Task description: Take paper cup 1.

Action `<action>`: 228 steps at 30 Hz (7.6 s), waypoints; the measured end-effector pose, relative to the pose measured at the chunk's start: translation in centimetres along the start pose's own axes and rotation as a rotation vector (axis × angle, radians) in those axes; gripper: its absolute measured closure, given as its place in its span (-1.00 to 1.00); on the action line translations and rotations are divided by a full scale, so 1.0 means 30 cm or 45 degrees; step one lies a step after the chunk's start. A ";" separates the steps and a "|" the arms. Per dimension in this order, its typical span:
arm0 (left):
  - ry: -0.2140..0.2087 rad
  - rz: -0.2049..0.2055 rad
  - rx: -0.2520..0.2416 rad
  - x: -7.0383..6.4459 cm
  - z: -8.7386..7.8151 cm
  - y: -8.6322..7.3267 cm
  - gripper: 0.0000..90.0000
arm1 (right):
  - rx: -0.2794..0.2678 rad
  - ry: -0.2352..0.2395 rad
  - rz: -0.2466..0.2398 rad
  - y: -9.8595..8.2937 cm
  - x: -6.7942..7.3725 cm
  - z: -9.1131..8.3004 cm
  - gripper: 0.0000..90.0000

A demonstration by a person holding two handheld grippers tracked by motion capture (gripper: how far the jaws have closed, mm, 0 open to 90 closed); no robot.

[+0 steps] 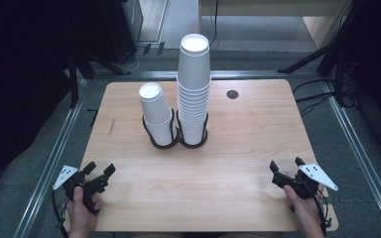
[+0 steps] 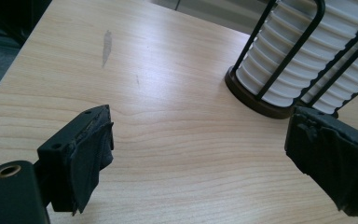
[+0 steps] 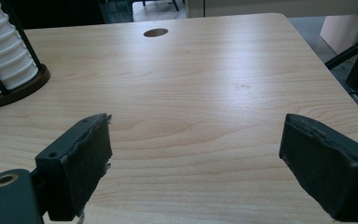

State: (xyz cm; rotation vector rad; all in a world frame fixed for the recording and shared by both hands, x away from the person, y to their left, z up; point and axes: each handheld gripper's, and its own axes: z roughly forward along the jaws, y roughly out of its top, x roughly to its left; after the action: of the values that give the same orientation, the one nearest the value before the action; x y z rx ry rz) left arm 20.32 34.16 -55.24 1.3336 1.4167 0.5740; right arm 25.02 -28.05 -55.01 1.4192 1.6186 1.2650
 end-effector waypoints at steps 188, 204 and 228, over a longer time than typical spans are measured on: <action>-0.092 0.425 -0.193 -0.870 0.557 0.351 -0.98 | -0.167 0.456 -0.163 0.834 0.791 0.325 -0.76; -0.100 0.432 -0.194 -0.866 0.554 0.351 -0.97 | -0.247 0.456 -0.154 0.895 0.805 0.294 -0.73; -0.093 0.446 -0.197 -0.867 0.555 0.349 -0.95 | -0.445 0.449 -0.129 0.991 0.811 0.202 -0.68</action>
State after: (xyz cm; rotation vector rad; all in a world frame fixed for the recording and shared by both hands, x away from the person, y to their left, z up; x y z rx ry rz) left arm 34.78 8.01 -42.20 1.4711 1.0624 0.8387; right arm 35.89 -4.28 -26.21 0.9279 1.5650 1.7106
